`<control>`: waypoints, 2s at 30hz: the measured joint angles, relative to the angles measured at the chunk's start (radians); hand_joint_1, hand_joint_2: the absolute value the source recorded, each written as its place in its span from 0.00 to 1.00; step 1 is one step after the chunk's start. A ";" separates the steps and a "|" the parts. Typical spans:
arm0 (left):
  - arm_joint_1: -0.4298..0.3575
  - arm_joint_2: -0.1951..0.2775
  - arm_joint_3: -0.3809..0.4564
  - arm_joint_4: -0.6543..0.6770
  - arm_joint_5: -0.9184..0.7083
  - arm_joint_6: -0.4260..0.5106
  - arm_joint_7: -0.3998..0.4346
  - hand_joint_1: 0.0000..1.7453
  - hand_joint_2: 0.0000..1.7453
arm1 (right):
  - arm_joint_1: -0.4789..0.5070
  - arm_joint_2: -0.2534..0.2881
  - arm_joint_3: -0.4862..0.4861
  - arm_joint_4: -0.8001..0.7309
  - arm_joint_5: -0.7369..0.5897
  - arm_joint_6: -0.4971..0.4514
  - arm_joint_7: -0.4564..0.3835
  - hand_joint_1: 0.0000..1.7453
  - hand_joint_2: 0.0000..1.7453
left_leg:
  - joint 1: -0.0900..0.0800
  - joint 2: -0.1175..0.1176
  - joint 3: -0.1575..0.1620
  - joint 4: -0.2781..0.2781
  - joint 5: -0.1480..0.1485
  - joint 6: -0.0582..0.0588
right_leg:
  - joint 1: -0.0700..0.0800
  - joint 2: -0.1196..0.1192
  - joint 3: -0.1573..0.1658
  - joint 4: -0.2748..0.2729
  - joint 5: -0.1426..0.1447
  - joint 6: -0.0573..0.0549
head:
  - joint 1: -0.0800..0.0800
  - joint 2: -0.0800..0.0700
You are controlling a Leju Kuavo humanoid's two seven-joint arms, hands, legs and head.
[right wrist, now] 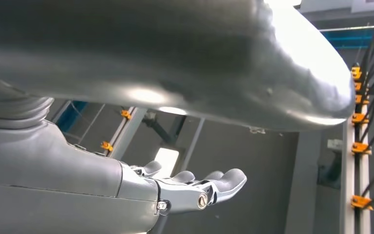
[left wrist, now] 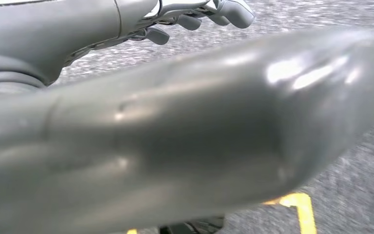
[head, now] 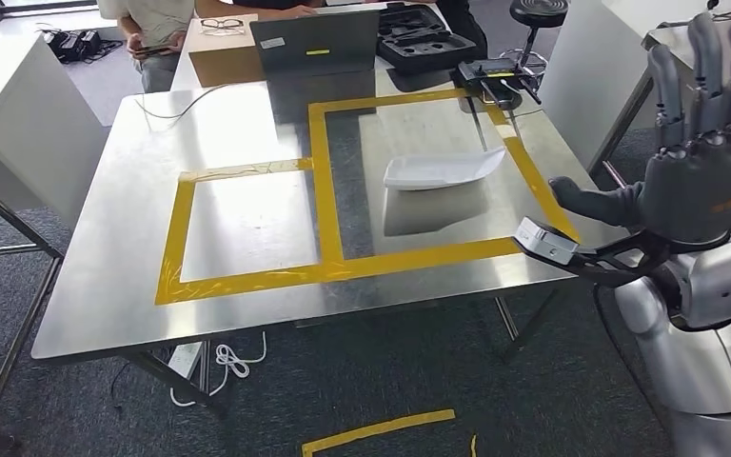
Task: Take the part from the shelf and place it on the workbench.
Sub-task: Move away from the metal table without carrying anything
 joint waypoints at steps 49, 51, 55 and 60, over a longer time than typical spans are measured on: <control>0.000 0.007 0.099 -0.004 0.049 0.010 -0.036 0.00 0.00 | 0.121 -0.055 -0.178 -0.113 0.001 0.012 -0.031 0.00 0.00 | -0.007 0.006 0.110 -0.285 0.129 0.062 | 0.002 -0.007 -0.019 0.179 -0.077 0.049 | 0.005 0.000; -0.001 0.005 0.099 -0.004 0.049 0.011 -0.036 0.00 0.00 | 0.121 -0.055 -0.179 -0.120 0.005 0.016 -0.028 0.00 0.00 | -0.009 0.005 0.094 -0.281 0.143 0.054 | 0.010 -0.006 0.075 0.042 -0.070 0.037 | 0.005 0.000; 0.000 0.007 0.100 -0.004 0.048 0.012 -0.036 0.00 0.00 | 0.123 -0.055 -0.180 -0.128 0.015 0.016 -0.023 0.00 0.00 | -0.009 0.003 0.086 -0.287 0.166 0.029 | 0.016 -0.008 0.093 -0.018 -0.061 0.016 | 0.008 0.000; 0.000 0.009 0.101 -0.003 0.047 0.013 -0.036 0.00 0.00 | 0.130 -0.052 -0.180 -0.128 0.018 0.015 -0.021 0.00 0.00 | -0.003 -0.001 0.018 -0.071 -0.008 0.004 | 0.006 -0.013 0.042 -0.027 -0.009 -0.006 | 0.000 0.000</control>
